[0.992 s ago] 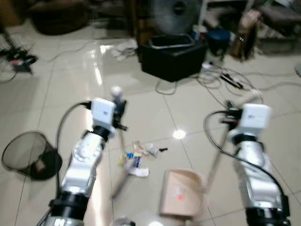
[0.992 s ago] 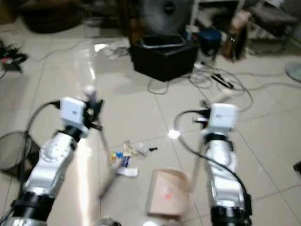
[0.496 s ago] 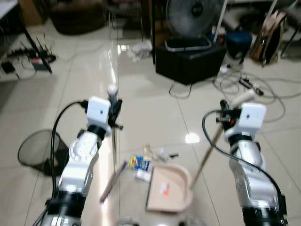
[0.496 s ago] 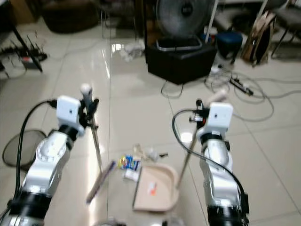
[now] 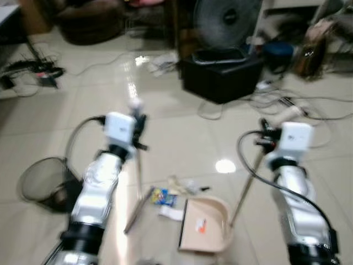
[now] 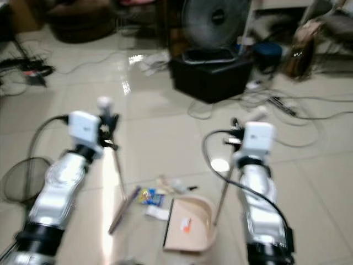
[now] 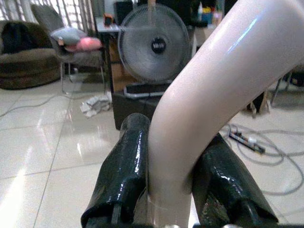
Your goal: Sweep floor
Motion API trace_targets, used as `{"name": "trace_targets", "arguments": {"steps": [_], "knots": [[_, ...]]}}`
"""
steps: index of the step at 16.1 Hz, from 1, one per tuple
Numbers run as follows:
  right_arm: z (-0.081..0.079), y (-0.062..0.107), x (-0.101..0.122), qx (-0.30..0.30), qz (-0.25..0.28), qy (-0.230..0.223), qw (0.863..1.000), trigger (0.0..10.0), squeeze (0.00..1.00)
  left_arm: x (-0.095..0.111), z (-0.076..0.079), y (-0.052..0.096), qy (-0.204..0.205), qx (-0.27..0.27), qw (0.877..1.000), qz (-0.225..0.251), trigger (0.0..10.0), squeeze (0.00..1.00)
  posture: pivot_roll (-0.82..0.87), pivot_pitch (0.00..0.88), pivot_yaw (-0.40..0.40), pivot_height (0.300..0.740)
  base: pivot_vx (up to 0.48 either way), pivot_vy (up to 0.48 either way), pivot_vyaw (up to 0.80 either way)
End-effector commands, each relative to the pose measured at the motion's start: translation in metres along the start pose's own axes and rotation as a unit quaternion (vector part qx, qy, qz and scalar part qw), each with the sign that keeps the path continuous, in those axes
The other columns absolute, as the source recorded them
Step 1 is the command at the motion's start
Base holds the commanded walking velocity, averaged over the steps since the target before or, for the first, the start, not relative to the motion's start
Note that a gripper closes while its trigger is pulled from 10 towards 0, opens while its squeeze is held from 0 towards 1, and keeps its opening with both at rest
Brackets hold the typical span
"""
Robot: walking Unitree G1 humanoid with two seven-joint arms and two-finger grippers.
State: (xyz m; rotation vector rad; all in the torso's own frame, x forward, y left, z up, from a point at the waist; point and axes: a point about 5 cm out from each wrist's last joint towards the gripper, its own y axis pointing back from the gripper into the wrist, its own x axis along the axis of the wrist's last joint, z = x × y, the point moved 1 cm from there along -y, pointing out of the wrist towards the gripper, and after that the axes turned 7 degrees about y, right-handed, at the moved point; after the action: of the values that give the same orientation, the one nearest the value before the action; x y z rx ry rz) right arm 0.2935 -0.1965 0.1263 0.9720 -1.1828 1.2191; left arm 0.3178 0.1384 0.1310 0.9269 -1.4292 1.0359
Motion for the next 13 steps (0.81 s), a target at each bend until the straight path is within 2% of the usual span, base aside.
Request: {"name": "trace_targets", "arguments": {"steps": [1, 3, 13], "knots": [[-0.0055, -0.0024, 0.0103, 0.006, 0.022, 0.0, 1.0, 10.0, 0.0, 0.007, -0.0095, 0.0009, -0.011, 0.012, 1.0, 0.012, 10.0, 0.0, -0.01, 0.075, 0.046, 0.74, 0.337, 0.0, 0.4], [-0.0042, -0.0024, 0.0091, 0.0, 0.022, -0.02, 1.0, 10.0, 0.0, 0.0074, -0.0101, 0.0009, -0.012, 0.011, 1.0, 0.012, 10.0, 0.0, -0.01, 0.074, 0.045, 0.74, 0.332, 0.0, 0.0], [-0.0036, -0.0012, 0.0045, 0.002, 0.015, -0.021, 1.0, 10.0, 0.0, 0.0067, -0.01, 0.0027, -0.012, 0.011, 1.0, 0.011, 10.0, 0.0, 0.0, 0.076, 0.041, 0.74, 0.334, 0.0, 0.0]]}}
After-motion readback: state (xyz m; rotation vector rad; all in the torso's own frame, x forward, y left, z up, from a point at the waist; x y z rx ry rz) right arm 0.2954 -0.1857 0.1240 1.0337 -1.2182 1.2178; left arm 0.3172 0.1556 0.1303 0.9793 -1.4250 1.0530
